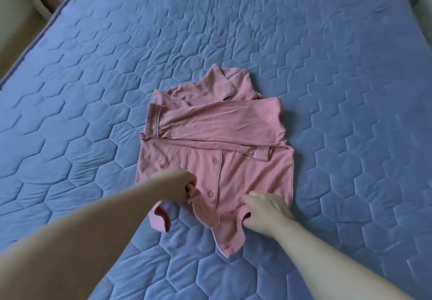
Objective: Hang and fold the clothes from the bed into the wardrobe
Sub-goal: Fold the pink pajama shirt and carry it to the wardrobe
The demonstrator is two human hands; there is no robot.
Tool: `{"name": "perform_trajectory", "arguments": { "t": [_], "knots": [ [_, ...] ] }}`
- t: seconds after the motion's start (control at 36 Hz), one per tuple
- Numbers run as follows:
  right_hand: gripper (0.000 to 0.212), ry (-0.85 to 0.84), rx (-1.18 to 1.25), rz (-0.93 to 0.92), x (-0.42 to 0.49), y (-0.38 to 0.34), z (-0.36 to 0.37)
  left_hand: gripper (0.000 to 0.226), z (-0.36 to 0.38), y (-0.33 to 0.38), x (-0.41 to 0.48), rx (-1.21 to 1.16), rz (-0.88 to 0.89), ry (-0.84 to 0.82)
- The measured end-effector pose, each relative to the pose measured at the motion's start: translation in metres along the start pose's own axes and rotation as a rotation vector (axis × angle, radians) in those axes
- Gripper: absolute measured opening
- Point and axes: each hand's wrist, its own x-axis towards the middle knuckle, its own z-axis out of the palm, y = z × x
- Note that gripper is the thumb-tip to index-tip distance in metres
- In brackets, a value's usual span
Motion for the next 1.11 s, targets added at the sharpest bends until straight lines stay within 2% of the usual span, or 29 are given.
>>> {"name": "perform_trajectory", "arguments": {
  "t": [0.08, 0.17, 0.22, 0.28, 0.33, 0.42, 0.44, 0.5, 0.56, 0.61, 0.67, 0.69, 0.75, 0.78, 0.83, 0.92, 0.97, 1.08, 1.11],
  "knots": [
    [0.026, -0.012, -0.022, -0.039, 0.02, 0.004, -0.027, 0.026, -0.034, 0.002, 0.019, 0.049, 0.025, -0.008],
    [0.028, 0.01, -0.062, -0.052, 0.043, 0.014, -0.054, 0.048, -0.071, -0.004, 0.037, 0.162, 0.068, -0.074],
    [0.035, 0.048, -0.054, -0.013, 0.059, 0.025, -0.074, 0.049, -0.092, -0.013, 0.051, 0.227, 0.068, -0.041],
    [0.038, 0.129, -0.024, 0.052, 0.076, 0.036, -0.1, 0.039, -0.119, -0.021, 0.064, 0.285, 0.037, 0.08],
    [0.033, 0.267, -0.062, 0.124, 0.092, 0.044, -0.131, 0.038, -0.147, -0.027, 0.077, 0.229, -0.042, 0.29],
    [0.037, 0.604, -0.05, 0.3, 0.125, 0.053, -0.181, 0.054, -0.188, -0.038, 0.102, -0.054, -0.161, 0.69],
    [0.043, 0.7, -0.024, 0.35, 0.138, 0.055, -0.193, 0.063, -0.195, -0.042, 0.113, -0.071, -0.192, 0.795],
    [0.054, 0.819, 0.029, 0.398, 0.16, 0.06, -0.202, 0.074, -0.197, -0.048, 0.133, -0.033, -0.259, 0.886],
    [0.06, 0.873, 0.058, 0.381, 0.174, 0.063, -0.195, 0.074, -0.186, -0.051, 0.145, -0.017, -0.311, 0.91],
    [0.063, 0.854, 0.062, 0.306, 0.179, 0.062, -0.173, 0.07, -0.164, -0.053, 0.151, -0.016, -0.313, 0.9],
    [0.063, 0.714, 0.055, 0.225, 0.179, 0.059, -0.142, 0.063, -0.137, -0.051, 0.151, -0.033, -0.211, 0.85],
    [0.063, 0.599, 0.037, 0.204, 0.178, 0.057, -0.126, 0.058, -0.122, -0.05, 0.15, -0.037, -0.141, 0.778],
    [0.063, 0.365, 0.009, 0.182, 0.176, 0.055, -0.095, 0.057, -0.091, -0.048, 0.147, 0.036, -0.03, 0.529],
    [0.065, 0.267, 0.014, 0.174, 0.175, 0.055, -0.081, 0.063, -0.073, -0.051, 0.146, 0.083, 0.011, 0.413],
    [0.071, 0.127, 0.032, 0.164, 0.175, 0.053, -0.057, 0.081, -0.043, -0.054, 0.146, 0.149, 0.089, 0.334],
    [0.079, 0.057, 0.031, 0.193, 0.181, 0.052, -0.033, 0.101, -0.014, -0.064, 0.151, 0.226, 0.055, 0.328],
    [0.078, 0.085, 0.004, 0.23, 0.188, 0.055, -0.025, 0.099, -0.003, -0.07, 0.159, 0.269, 0.032, 0.406],
    [0.058, 0.178, -0.009, 0.268, 0.203, 0.065, -0.022, 0.051, 0.004, -0.074, 0.172, 0.229, 0.147, 0.61],
    [0.055, 0.195, -0.006, 0.259, 0.205, 0.066, -0.022, 0.046, 0.004, -0.074, 0.173, 0.181, 0.171, 0.635]
  ]
}}
